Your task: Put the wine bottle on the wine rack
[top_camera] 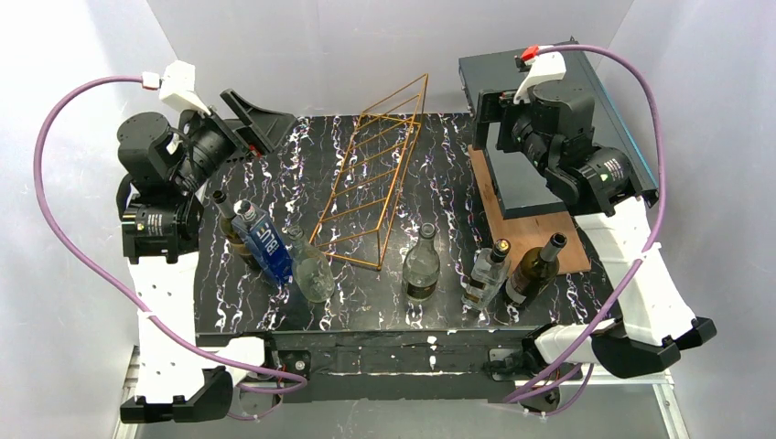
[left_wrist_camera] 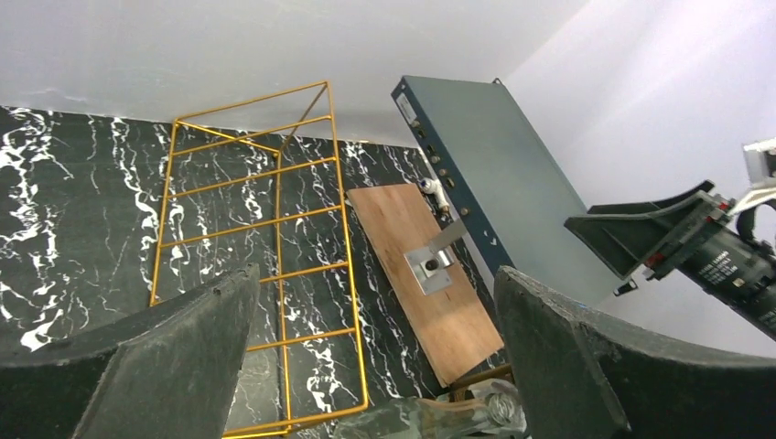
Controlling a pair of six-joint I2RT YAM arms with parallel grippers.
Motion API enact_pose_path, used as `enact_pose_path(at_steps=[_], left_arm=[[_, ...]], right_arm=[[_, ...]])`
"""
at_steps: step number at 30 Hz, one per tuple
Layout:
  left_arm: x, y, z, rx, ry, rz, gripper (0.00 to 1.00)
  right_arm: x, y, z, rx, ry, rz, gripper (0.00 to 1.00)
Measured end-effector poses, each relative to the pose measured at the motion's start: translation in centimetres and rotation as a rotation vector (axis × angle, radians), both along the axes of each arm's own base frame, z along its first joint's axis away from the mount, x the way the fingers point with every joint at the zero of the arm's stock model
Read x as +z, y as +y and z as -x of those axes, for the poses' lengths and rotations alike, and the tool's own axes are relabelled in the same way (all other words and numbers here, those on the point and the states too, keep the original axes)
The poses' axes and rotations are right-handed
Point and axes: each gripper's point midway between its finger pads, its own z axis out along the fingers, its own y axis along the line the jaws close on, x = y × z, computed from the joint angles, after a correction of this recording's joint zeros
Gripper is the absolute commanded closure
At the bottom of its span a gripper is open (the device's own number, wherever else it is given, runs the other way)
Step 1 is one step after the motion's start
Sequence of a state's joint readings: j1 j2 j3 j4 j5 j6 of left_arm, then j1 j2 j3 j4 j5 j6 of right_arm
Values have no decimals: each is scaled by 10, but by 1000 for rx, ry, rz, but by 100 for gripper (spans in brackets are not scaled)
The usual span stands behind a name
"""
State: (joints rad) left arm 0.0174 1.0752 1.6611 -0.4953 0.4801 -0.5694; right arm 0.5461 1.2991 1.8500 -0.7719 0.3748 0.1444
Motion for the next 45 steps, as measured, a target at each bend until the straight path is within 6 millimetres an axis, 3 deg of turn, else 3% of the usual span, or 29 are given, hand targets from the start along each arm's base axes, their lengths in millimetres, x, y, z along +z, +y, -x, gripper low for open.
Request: enact_pose_path(at_steps=[11, 24, 28, 34, 40, 45], left_arm=[[-11, -43, 13, -176, 20, 0, 1], [-77, -82, 20, -313, 170, -19, 1], [-85, -88, 22, -333, 193, -18, 1], [-82, -93, 28, -354, 184, -14, 1], [-82, -95, 31, -362, 182, -13, 1], [-82, -96, 32, -367, 184, -13, 1]], right_arm=[[-9, 8, 3, 42, 31, -15, 0], [-51, 47, 20, 249, 166, -68, 0], [-60, 57, 31, 320, 215, -74, 0], [-72, 87, 55, 453, 279, -67, 0], [-104, 145, 103, 606, 373, 42, 0], [-126, 164, 134, 610, 394, 202, 0]])
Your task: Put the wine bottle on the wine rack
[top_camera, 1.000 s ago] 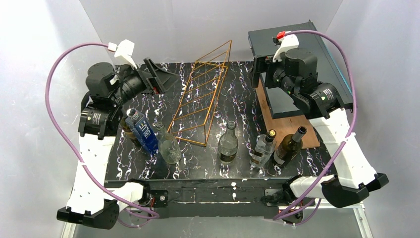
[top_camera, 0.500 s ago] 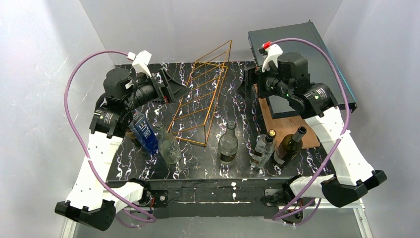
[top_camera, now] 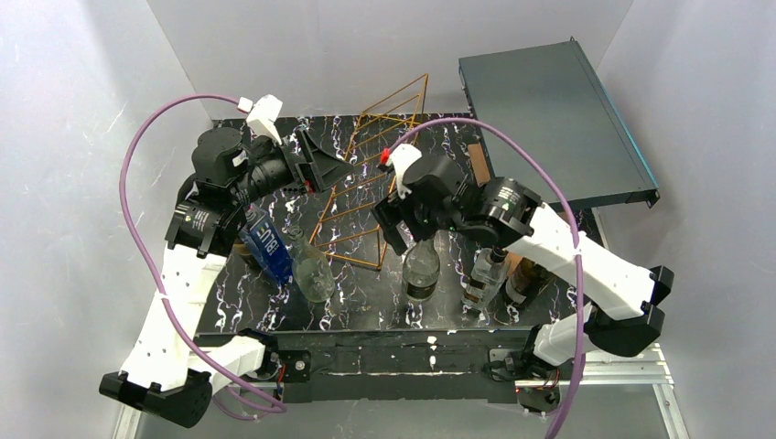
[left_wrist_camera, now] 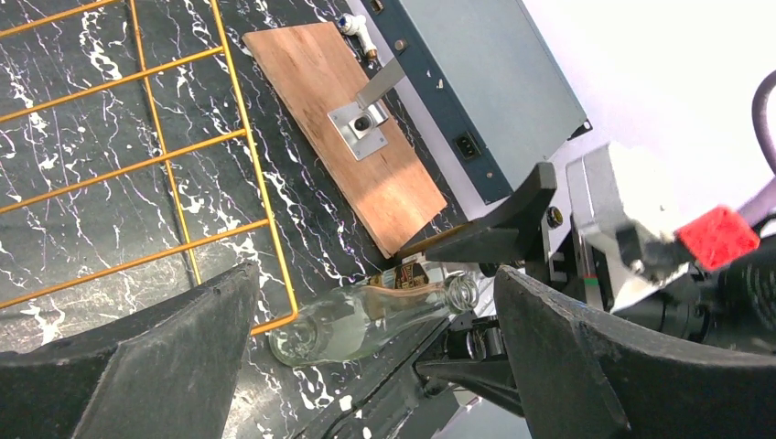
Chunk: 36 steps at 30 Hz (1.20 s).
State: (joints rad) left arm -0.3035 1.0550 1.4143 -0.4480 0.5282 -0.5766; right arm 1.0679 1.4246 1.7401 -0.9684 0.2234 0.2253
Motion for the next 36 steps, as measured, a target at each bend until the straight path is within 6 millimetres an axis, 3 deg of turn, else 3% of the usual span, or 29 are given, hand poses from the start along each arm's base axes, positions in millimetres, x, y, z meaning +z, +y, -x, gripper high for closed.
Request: enact_pose_path(at_steps=[7, 16, 24, 36], left_arm=[[-1, -1, -2, -3, 0, 0, 1], [-5, -5, -11, -10, 11, -1, 1], [-8, -7, -14, -12, 20, -4, 1], [-8, -8, -13, -17, 20, -4, 1]], right_arm=[[-11, -18, 7, -71, -88, 169, 0], [-31, -34, 6, -122, -94, 255, 21], [-47, -40, 12, -124, -69, 268, 32], [-54, -43, 13, -142, -69, 235, 37]])
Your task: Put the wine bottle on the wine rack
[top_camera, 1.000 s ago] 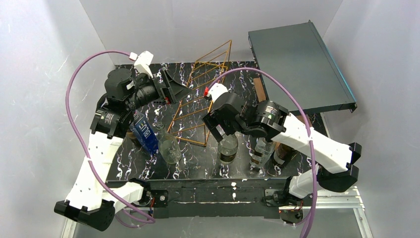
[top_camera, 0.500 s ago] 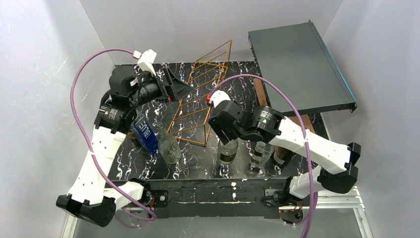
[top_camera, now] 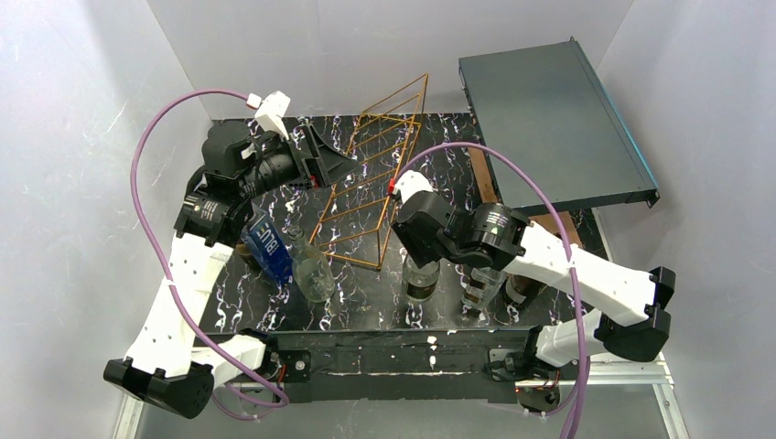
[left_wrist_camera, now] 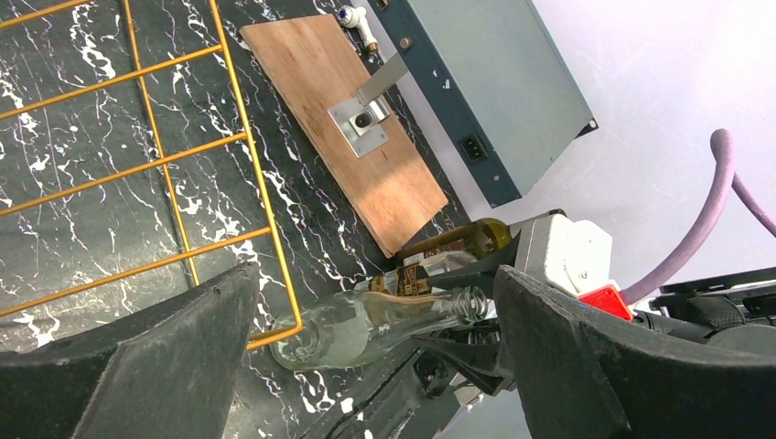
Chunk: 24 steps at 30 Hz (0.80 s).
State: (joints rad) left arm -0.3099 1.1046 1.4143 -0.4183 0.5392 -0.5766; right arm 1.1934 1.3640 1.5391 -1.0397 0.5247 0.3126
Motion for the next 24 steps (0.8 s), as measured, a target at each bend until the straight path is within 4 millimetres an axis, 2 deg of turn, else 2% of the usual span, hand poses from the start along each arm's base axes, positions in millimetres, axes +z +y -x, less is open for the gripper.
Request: enact_pose_path(at_steps=[3, 4, 7, 9, 10, 11, 15, 18, 20, 24], left_arm=[[0, 0, 0, 0, 0, 0, 1], [0, 0, 0, 0, 0, 0, 1], [1, 0, 1, 0, -2, 0, 1], [1, 1, 2, 0, -4, 0, 1], [1, 1, 2, 0, -5, -1, 1], [1, 1, 3, 0, -5, -3, 1], [0, 4, 6, 3, -10, -15, 1], [1, 6, 9, 6, -17, -21, 1], [2, 7, 11, 9, -23, -23, 1], [3, 8, 13, 10, -30, -25, 1]], right_arm=[[-2, 1, -1, -3, -6, -7, 38], [-3, 2, -2, -3, -8, -10, 43], [-6, 3, -3, -5, -17, -21, 72], [-2, 13, -1, -7, -1, -86, 86], [-2, 12, -1, -3, -14, -75, 96], [-2, 11, -1, 0, -17, -70, 99], [0, 7, -2, -9, -21, -55, 99], [10, 0, -2, -12, -29, -35, 99], [23, -3, -2, -15, -43, -45, 99], [64, -3, -8, -32, -105, -121, 99]])
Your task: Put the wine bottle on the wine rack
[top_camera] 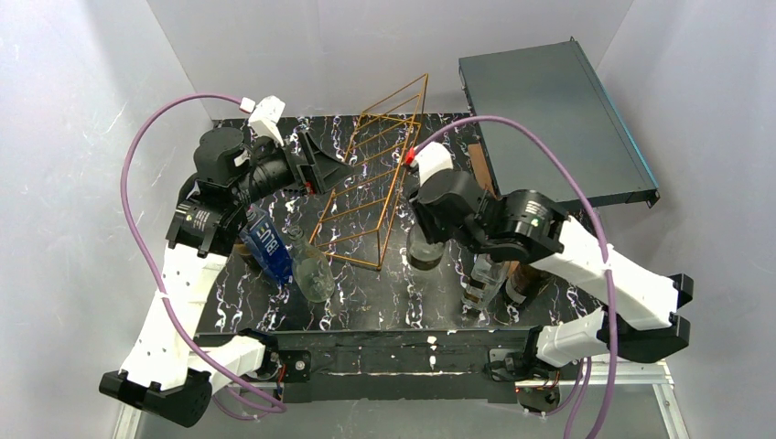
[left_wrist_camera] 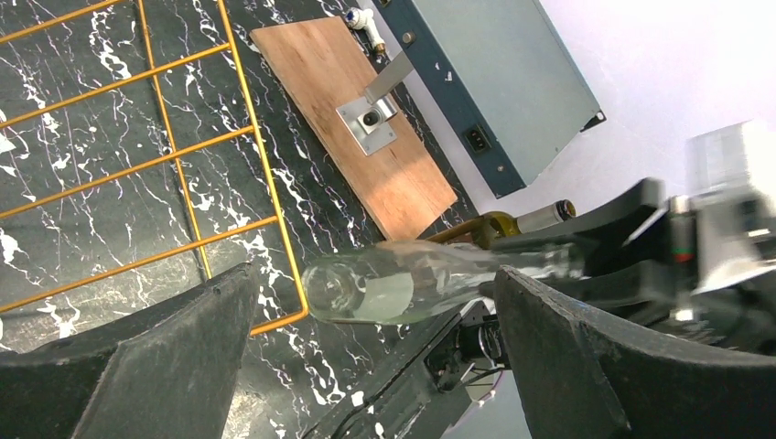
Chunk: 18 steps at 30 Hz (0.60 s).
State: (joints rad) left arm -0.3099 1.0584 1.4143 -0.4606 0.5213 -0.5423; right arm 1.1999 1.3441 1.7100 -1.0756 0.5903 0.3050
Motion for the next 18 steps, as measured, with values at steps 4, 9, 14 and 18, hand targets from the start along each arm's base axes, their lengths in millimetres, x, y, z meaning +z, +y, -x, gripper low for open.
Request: enact_pose_path(at_steps=[4, 9, 14, 18], left_arm=[[-2, 0, 1, 0, 8, -3, 1], [-2, 1, 2, 0, 12, -2, 1], [0, 1, 5, 0, 10, 3, 1], [-1, 1, 6, -3, 18, -1, 1]], right_arm=[[41, 0, -7, -17, -70, -76, 99], [90, 4, -28, -70, -179, -72, 99], [114, 8, -48, -105, -296, -24, 99], [126, 6, -63, -120, -383, 38, 99]])
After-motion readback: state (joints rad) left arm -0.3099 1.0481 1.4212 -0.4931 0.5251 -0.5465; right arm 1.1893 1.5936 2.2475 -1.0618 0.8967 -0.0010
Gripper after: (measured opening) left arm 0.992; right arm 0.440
